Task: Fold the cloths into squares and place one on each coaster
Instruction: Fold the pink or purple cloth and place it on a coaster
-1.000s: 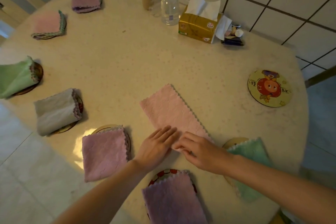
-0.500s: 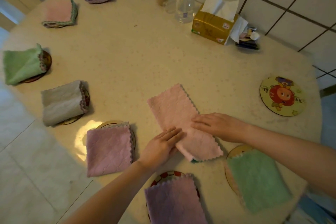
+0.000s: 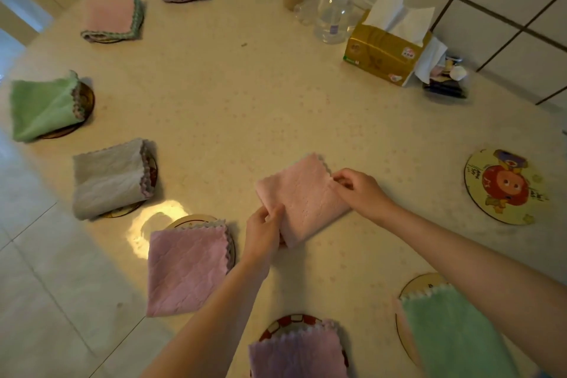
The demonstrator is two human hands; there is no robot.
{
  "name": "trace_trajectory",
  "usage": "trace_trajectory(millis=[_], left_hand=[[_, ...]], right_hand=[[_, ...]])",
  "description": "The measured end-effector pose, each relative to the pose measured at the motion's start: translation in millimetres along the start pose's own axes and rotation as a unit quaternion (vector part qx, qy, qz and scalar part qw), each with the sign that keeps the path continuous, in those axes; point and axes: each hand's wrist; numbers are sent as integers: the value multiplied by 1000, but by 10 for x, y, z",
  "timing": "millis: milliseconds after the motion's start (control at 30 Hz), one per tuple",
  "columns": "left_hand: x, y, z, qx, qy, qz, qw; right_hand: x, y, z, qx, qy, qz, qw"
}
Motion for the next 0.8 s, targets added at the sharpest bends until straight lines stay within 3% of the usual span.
trace_trajectory(millis=[533, 633, 733, 800], left_hand=[[-10, 97, -71, 21, 18, -62, 998], [27, -22, -160, 99, -132, 10, 986], [145, -169, -257, 157, -308, 111, 932], [269, -260, -285, 152, -381, 117, 904]], right_hand=[[-117, 67, 205, 81, 103, 17, 991], [-139, 181, 211, 89, 167, 20, 982], [-132, 322, 219, 89, 279, 40, 955], [-142, 370, 259, 91, 302, 57, 947]])
Point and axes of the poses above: each hand's wrist, its own y-axis away from the middle knuckle, its own z-axis out of the palm, x = y × z, and after that the axes turned 6 degrees about -y, right-handed
